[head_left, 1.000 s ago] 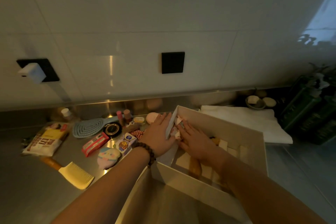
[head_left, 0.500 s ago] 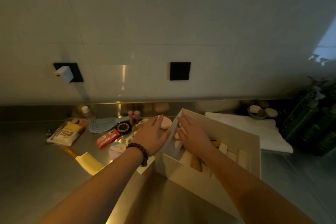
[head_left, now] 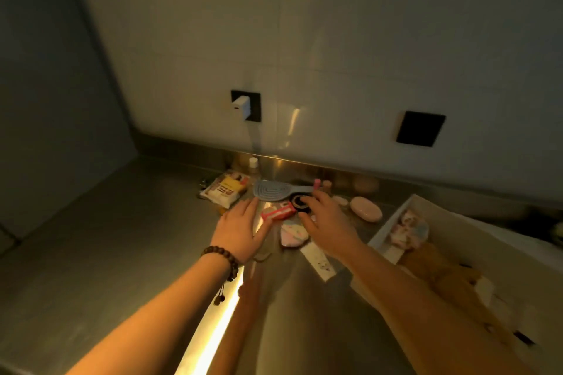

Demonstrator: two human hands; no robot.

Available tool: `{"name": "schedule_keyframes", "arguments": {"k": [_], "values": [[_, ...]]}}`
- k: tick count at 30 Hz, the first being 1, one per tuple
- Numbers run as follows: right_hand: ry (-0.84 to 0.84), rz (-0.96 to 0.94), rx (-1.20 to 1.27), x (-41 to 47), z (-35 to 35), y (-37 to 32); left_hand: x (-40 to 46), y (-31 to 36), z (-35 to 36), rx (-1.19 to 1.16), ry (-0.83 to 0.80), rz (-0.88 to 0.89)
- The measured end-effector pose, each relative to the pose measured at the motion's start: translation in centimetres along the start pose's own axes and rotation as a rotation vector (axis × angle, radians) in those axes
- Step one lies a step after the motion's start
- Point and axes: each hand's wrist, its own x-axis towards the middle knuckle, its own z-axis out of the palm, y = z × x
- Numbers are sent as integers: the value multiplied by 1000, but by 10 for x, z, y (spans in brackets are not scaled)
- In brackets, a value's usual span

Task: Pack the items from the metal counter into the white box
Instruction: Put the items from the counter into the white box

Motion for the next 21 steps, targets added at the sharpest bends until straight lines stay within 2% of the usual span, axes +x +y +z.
{"name": "schedule_keyframes", "arguments": {"k": [4,13,21], "values": [[-61,88,-3,17,39,-12,8,-56,-2,9,-78,-41],[-106,375,-46,55,109,-39,62,-165,-4,5,-223,18],[-208,540,-129,81,126,-42,124,-183,20,26,-336,45]]}}
